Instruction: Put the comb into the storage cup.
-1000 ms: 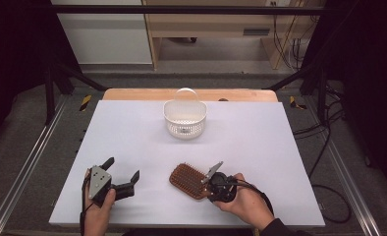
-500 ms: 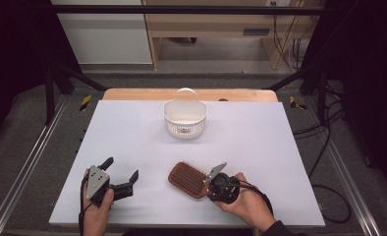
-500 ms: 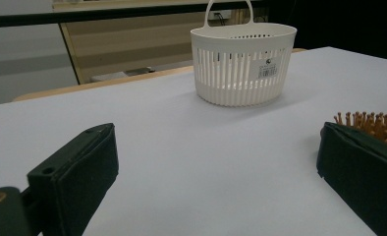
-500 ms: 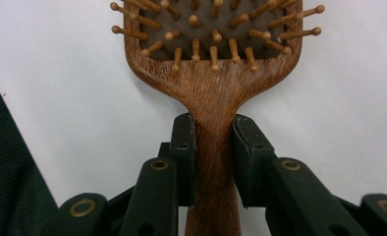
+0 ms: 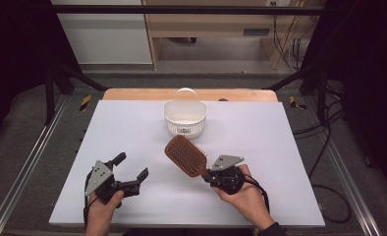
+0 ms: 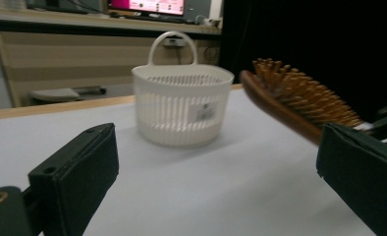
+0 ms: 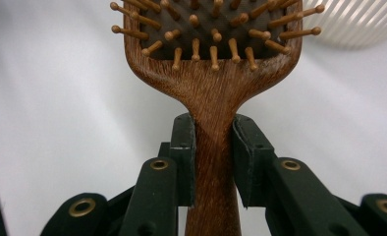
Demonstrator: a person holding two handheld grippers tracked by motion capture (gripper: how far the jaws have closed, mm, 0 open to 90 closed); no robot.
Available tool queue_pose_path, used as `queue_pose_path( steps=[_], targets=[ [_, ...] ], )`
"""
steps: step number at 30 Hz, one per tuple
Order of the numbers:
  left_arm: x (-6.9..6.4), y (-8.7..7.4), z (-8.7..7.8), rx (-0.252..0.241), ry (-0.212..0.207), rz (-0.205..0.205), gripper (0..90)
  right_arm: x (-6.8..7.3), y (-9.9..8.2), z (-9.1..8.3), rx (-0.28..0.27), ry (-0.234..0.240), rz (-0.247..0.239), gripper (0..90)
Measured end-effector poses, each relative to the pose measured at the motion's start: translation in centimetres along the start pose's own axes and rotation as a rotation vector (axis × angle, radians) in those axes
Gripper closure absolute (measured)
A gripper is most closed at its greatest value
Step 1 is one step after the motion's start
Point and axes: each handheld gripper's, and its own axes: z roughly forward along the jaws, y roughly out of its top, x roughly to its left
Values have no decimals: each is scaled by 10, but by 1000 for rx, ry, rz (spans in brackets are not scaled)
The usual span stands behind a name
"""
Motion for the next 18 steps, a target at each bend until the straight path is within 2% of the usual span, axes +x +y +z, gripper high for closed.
queue_pose_path(
  steps=[1,2,3,6,7,8,12,15,18],
  targets=[
    [-3,4,3,-1,-11,-2,24,-1,1,0,-31,-7,1,729],
    [-6,8,7,-1,-17,-5,27,-2,4,-1,-94,-8,19,729],
    [-8,12,10,-2,-26,-7,27,-2,4,-1,-94,-8,19,729],
    [-15,25,19,-7,-73,-36,30,0,9,-2,-154,-21,9,730],
    [-17,28,22,-9,-84,-42,30,1,12,-2,-189,-24,1,729],
    [-19,32,25,-15,-99,-55,30,1,12,-2,-189,-24,1,729],
    [-23,44,39,-20,-142,-103,33,3,14,-2,-255,-31,5,730],
    [-26,49,49,-12,-162,-97,35,3,14,-1,-296,-32,10,730],
    [-30,52,58,-8,-187,-110,35,4,15,1,-319,-39,11,729]
  ],
)
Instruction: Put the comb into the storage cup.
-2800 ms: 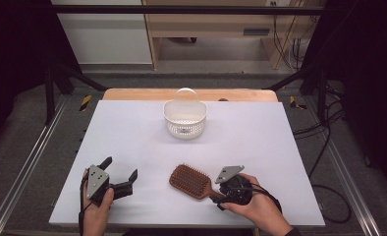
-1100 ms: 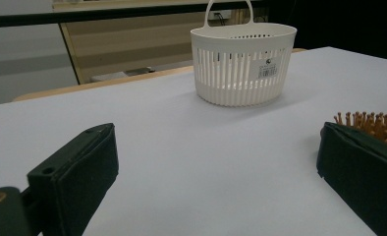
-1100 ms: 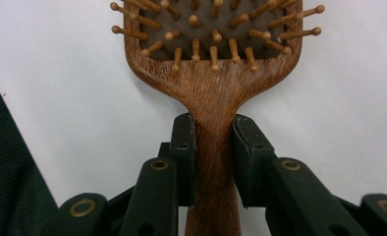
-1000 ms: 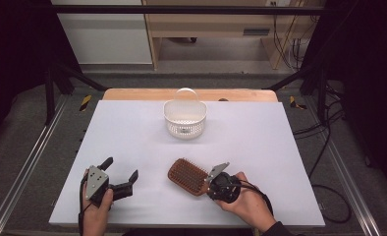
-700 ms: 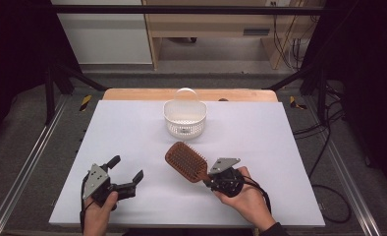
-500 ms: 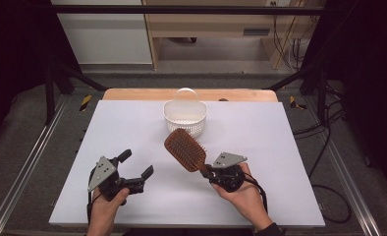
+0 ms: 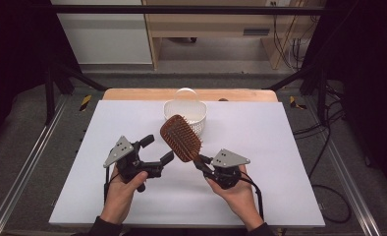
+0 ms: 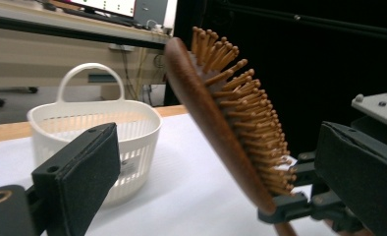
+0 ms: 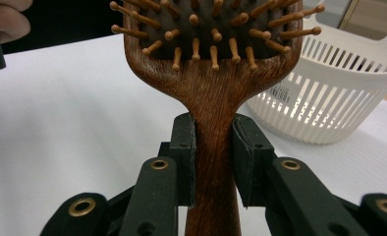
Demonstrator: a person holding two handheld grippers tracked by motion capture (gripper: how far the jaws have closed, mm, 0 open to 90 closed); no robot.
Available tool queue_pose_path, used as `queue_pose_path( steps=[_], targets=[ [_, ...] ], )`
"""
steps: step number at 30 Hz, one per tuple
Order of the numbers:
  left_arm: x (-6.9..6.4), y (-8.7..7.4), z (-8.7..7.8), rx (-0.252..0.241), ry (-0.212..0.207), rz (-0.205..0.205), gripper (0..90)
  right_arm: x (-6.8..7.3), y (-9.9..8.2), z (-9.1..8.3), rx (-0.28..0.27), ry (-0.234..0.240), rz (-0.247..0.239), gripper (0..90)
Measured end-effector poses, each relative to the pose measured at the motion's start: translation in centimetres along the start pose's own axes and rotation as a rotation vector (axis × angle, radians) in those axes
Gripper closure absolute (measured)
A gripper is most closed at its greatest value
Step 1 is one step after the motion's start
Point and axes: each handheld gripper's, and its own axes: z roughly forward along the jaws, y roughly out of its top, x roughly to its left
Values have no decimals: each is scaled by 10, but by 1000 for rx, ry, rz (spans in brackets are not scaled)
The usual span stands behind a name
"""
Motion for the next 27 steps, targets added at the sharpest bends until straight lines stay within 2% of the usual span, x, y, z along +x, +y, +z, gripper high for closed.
queue_pose_path(
  steps=[3,9,15,17,27],
  targets=[
    [-3,4,8,-2,-30,-19,35,1,-1,1,-17,-4,-4,730],
    [-6,8,19,-9,-48,-47,44,5,-3,2,-27,-6,-10,730],
    [-5,8,23,-13,-36,-76,72,7,-5,3,-41,0,-10,730],
    [-4,8,23,-16,-34,-97,72,8,-5,4,-44,2,-9,730],
    [-2,8,21,-13,-19,-107,86,12,-5,6,-56,8,-12,729]
  ],
)
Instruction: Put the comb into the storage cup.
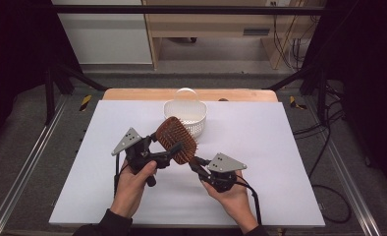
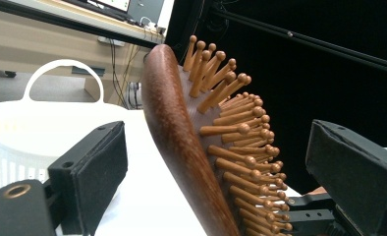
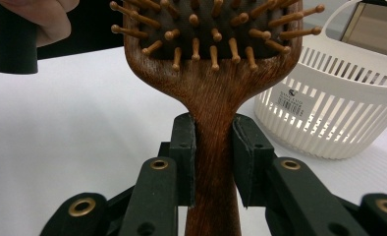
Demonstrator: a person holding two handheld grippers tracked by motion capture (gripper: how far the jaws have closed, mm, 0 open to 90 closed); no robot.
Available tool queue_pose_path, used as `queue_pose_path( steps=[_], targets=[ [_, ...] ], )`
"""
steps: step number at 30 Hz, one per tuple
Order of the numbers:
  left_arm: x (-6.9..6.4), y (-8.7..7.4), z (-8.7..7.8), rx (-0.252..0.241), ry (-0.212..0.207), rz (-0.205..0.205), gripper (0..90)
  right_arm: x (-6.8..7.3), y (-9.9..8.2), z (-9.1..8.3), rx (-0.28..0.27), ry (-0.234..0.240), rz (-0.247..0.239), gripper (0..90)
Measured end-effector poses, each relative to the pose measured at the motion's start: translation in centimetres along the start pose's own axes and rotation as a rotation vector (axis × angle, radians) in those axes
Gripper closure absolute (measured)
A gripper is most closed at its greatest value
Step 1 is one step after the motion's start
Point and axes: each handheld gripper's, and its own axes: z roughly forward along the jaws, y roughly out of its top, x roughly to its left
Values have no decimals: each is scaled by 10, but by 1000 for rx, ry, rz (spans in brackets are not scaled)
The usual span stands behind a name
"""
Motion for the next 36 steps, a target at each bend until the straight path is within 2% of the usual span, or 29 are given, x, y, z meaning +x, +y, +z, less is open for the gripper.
queue_pose_path(
  steps=[3,9,14,20,24,31,36],
  targets=[
    [-2,0,0,-4,17,-3,58,2,0,1,-3,3,-5,729],
    [-4,3,-1,-7,13,-3,59,4,0,1,-7,9,-10,729],
    [-3,2,-3,-16,28,-9,105,6,1,2,-9,0,-19,729],
    [-3,3,-6,-21,31,-25,111,8,2,1,-11,-4,-30,729],
    [0,4,-7,-19,8,-54,184,8,2,2,-14,-2,-31,729],
    [3,7,-8,-29,12,-83,237,10,1,4,-10,0,-37,729],
    [3,9,-9,-38,1,-100,330,10,1,5,-11,-3,-40,729]
  ],
)
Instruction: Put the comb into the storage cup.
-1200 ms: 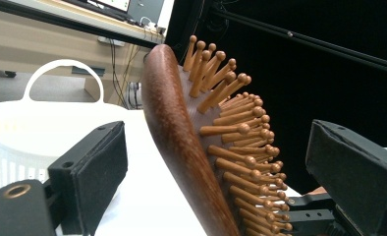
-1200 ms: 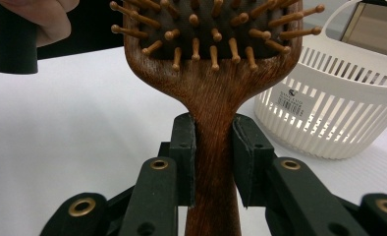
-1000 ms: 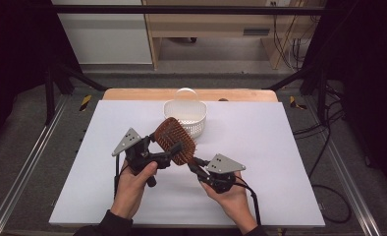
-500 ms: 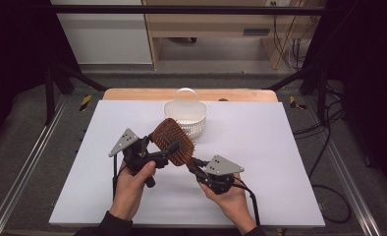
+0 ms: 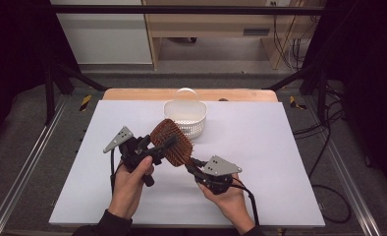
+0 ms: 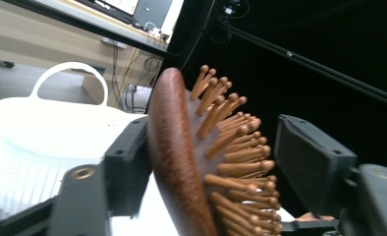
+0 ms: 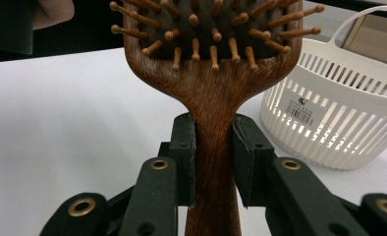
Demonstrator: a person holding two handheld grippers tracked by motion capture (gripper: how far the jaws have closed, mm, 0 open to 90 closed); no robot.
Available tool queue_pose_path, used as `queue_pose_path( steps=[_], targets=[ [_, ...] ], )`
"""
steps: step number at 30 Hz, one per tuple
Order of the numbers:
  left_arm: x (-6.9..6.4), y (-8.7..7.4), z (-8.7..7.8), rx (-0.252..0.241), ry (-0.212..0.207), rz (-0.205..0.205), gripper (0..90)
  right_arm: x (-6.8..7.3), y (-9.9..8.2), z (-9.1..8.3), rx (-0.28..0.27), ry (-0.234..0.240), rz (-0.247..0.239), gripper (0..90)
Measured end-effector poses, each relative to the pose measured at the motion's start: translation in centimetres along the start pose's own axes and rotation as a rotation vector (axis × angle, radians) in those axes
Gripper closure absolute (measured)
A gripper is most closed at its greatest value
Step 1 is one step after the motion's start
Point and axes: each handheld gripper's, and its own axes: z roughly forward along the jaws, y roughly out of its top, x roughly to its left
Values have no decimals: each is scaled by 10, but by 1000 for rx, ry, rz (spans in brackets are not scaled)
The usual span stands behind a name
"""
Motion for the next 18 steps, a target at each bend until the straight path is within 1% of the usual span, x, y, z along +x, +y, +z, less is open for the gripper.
queue_pose_path(
  steps=[5,7,9,10,13,15,16,17,18],
  targets=[
    [0,0,-1,-1,24,-27,400,1,1,1,-3,-4,3,729],
    [1,0,-1,6,31,-27,405,1,0,2,-1,-5,4,729],
    [2,-1,0,17,41,-37,408,2,0,3,2,-5,6,729],
    [2,-1,1,21,46,-48,409,2,0,4,7,-10,1,729],
    [3,1,1,22,42,-62,423,3,0,6,9,-12,9,729],
    [3,1,1,21,40,-69,448,3,0,6,9,-13,10,729],
    [3,3,0,26,38,-81,448,3,0,6,8,-13,11,729],
    [3,4,0,25,35,-80,476,3,0,7,7,-12,9,728],
    [2,4,0,26,32,-76,485,3,0,7,6,-12,9,728]
  ],
)
